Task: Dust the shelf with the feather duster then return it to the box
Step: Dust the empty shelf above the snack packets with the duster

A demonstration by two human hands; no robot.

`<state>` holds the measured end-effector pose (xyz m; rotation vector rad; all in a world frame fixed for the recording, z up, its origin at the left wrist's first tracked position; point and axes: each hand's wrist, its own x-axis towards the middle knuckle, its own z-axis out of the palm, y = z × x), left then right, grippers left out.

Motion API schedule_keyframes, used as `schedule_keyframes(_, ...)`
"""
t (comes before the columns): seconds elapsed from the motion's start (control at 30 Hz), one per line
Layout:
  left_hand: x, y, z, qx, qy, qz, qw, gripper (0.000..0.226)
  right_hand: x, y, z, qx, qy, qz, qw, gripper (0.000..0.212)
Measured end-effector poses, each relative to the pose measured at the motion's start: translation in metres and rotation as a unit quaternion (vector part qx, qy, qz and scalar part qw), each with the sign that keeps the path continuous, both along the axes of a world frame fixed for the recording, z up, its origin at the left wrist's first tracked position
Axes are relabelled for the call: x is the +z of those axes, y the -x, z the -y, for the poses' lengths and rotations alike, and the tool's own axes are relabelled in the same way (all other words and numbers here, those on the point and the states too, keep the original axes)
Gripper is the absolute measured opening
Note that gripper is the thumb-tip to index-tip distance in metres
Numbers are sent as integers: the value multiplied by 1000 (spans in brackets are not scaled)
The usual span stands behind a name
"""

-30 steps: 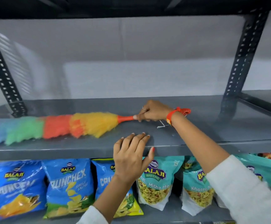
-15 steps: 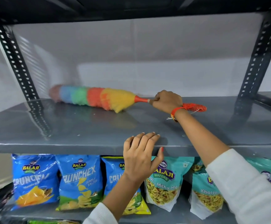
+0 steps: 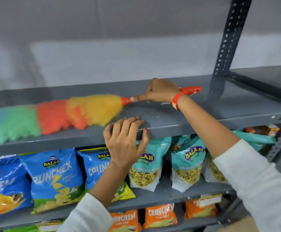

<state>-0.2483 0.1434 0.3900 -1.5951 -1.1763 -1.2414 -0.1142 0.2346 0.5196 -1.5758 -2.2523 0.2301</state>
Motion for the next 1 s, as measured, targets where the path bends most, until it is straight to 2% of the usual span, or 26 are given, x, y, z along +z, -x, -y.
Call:
schedule_keyframes(0.2, -1, 1, -6, 10, -39, 4, 999, 33, 0, -19, -31, -88, -16, 14, 996, 63)
schedule_keyframes(0.33, -2, 1, -8, 6, -48, 4, 999, 32, -2, -24, -42, -165, -108, 46, 979, 65)
schedule_keyframes(0.53, 1, -1, -7, -3, -34, 18, 999, 33, 5, -30, -31, -181, -142, 22, 973, 68)
schedule_keyframes(0.67, 2, -11, -1, -42, -14, 33, 998, 33, 16, -34, -4, -189, -117, -21, 975, 62)
schedule_keyframes(0.77, 5, -29, 2, -91, -6, 6, 996, 30, 19, -38, 19, -171, -101, -44, 979, 61)
schedule_keyframes(0.9, 8, -58, 0, -137, 7, -35, 990, 28, 13, -42, 49, -152, -106, -18, 983, 69)
schedule_keyframes(1.0, 8, -75, -4, -133, 21, -45, 990, 28, 4, -54, 63, -171, -106, 30, 979, 73)
